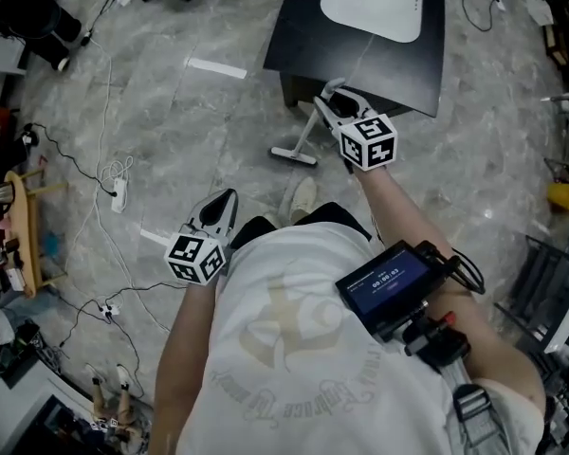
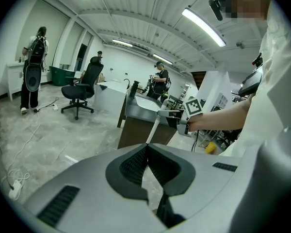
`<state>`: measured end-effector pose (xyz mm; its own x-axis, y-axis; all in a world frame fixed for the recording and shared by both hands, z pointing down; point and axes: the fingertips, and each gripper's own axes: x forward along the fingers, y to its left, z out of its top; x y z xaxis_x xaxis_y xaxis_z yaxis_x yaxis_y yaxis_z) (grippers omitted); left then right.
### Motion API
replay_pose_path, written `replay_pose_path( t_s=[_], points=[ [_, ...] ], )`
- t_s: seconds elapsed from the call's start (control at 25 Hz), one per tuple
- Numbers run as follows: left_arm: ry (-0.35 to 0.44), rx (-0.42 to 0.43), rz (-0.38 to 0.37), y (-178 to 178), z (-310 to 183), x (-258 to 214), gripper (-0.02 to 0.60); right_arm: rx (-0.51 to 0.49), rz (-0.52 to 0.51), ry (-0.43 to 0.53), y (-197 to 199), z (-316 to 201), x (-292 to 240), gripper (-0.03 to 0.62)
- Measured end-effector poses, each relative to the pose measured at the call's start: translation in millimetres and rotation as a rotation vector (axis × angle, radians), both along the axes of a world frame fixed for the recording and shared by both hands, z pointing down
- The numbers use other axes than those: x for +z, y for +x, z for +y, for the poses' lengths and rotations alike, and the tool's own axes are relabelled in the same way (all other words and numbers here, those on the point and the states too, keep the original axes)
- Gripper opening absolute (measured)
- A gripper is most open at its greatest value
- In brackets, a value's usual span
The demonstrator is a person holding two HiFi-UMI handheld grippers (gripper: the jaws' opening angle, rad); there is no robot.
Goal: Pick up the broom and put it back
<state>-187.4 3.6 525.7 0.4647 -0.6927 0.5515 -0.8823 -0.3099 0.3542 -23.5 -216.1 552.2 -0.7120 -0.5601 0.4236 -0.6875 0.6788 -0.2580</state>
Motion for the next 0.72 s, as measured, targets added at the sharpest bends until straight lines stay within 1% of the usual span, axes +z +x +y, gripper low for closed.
replay_pose_path(
  t_s=[0.16,0.44,0.6,0.72],
  points=[
    [0.033,0.040,0.013,3,3,-6,0.012,-0.014,0.031,0.008,1,29,-4,0.112],
    [0.060,0.068,0.033,-17,33,-11,0.012,0.034,0.080,0.057,12,77,-27,0.112],
    [0.066,0.102,0.046,-20,54,-11,0.012,0.091,0.102,0.089,28,101,-42,0.112],
    [0.076,0.133,0.062,-18,64,-12,0.012,0.160,0.115,0.101,50,116,-52,0.112]
  ],
)
